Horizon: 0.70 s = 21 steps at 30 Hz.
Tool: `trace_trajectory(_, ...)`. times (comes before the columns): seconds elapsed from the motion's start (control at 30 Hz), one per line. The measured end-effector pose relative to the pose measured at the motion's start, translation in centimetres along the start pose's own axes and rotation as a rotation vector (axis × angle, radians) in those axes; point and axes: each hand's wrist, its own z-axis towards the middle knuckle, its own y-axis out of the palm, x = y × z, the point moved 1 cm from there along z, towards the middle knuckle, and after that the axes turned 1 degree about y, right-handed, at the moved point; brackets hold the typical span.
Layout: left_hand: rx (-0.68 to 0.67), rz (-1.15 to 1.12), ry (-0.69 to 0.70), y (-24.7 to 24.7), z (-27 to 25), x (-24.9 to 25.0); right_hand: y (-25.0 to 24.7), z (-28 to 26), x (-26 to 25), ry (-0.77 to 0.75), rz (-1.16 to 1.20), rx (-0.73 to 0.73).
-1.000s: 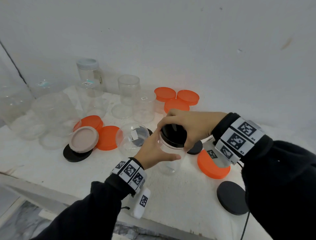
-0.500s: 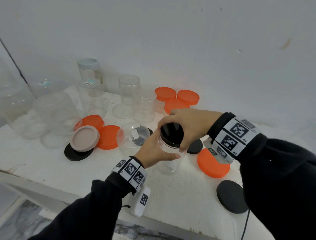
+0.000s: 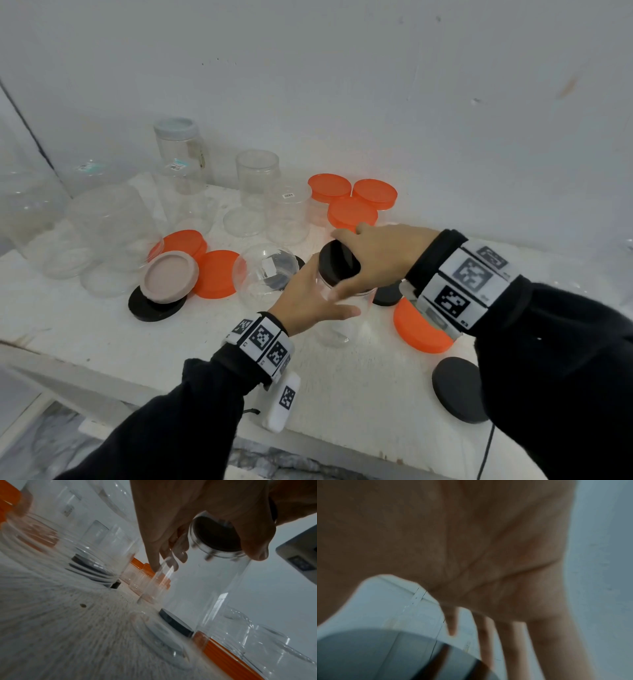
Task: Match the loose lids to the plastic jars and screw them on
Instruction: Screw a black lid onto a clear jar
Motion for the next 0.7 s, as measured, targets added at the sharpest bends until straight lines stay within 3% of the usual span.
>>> trace_trajectory(0.13,0.002,0.043,0.006,-0.13,0.08,0.28,-0.86,-0.04,-0.15,-0.189,-0.027,-0.094)
trace_trajectory(0.3,0.024,-0.008,0.012,0.19,-0.08,0.25,-0.59,0.19,-0.27,-0.122,0.014,0.075)
trace_trajectory(0.43,0.028,-0.009,0.007,0.34,-0.04,0.12,-0.35,0.29,-0.14,-0.102,0.041,0.12)
trace_trajectory(0.57,0.02,0.021,0.005,0.19,-0.07,0.18,-0.18,0.21,0.24,-0.111,0.099,0.114)
trace_trajectory(0.7,0.01,0.055,0.004,-0.03,0.06,0.16,-0.41,0.39,0.61,-0.138,0.076,0.02)
